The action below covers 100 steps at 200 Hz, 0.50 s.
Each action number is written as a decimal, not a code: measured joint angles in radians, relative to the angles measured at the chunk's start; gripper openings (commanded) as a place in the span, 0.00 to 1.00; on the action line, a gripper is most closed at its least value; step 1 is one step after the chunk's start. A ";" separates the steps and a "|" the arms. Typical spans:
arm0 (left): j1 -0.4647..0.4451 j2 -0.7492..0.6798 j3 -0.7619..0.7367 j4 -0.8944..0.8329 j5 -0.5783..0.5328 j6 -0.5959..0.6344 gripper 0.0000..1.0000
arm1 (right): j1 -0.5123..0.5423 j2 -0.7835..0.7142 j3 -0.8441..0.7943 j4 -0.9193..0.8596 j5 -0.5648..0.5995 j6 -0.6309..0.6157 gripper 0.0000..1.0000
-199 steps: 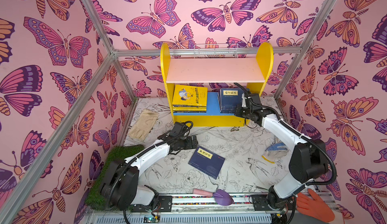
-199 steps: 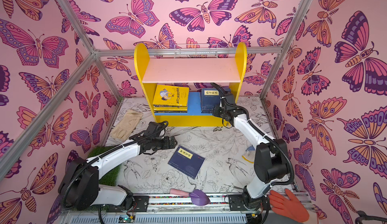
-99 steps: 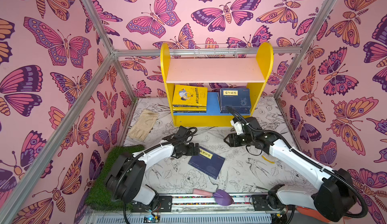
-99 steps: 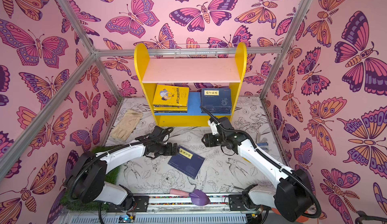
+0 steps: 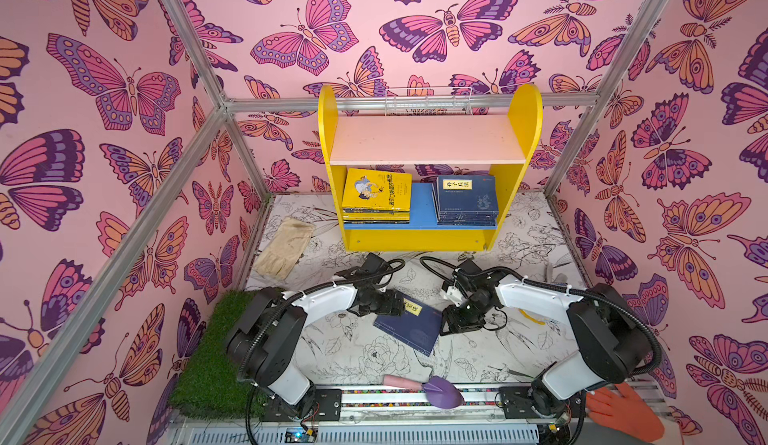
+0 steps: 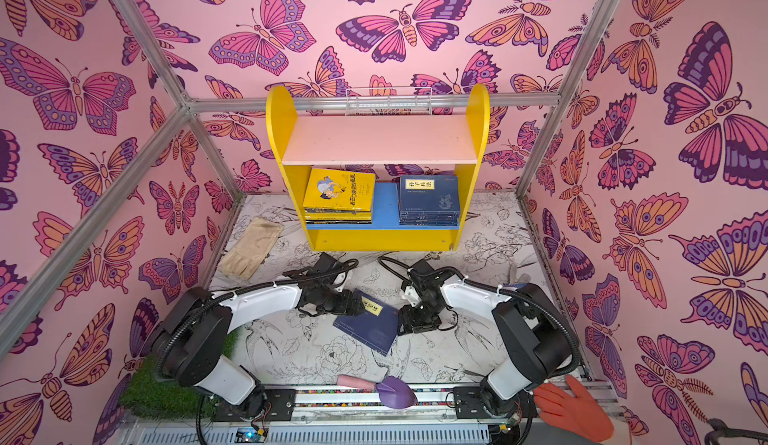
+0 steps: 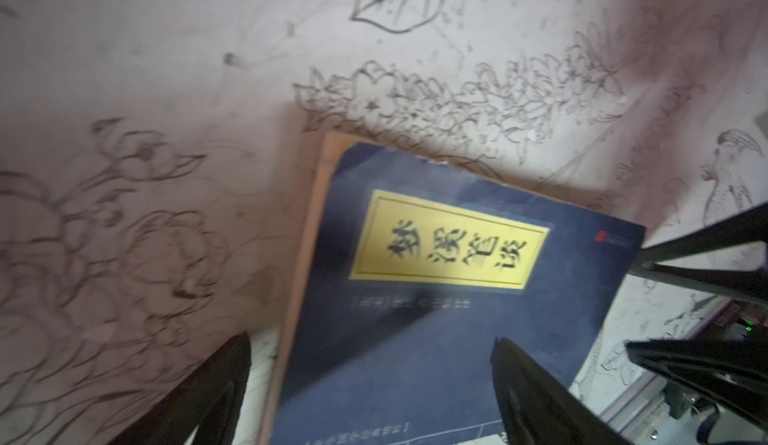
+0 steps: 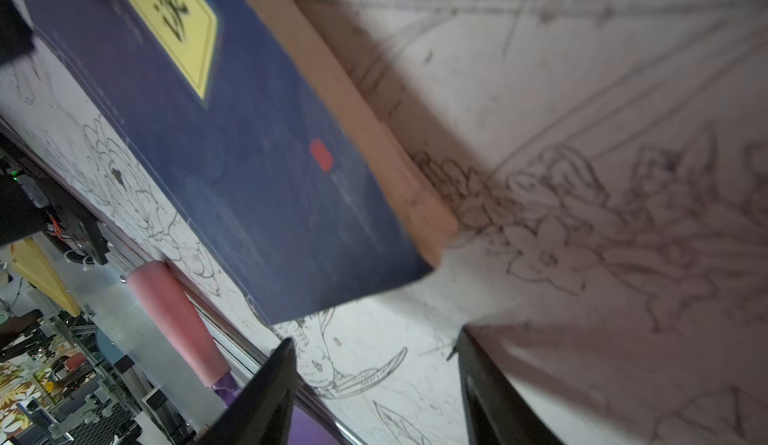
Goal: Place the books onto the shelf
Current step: 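Grasp the ends of the last dark blue book with both grippers and lift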
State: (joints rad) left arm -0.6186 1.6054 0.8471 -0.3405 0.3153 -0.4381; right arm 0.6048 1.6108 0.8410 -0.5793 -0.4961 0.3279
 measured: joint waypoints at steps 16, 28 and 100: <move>-0.005 0.004 0.002 0.005 0.031 0.020 0.90 | 0.000 0.045 0.048 0.002 -0.013 -0.004 0.60; -0.003 0.006 0.003 0.005 0.049 0.035 0.90 | -0.002 0.079 0.089 -0.003 -0.010 -0.010 0.59; -0.003 0.115 0.109 -0.003 0.191 0.079 0.89 | -0.148 0.199 0.429 0.049 0.064 0.014 0.57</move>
State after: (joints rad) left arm -0.6216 1.7203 0.9565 -0.3439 0.5060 -0.3592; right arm 0.4568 1.8099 1.2697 -0.5301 -0.4320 0.3416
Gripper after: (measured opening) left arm 0.898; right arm 0.569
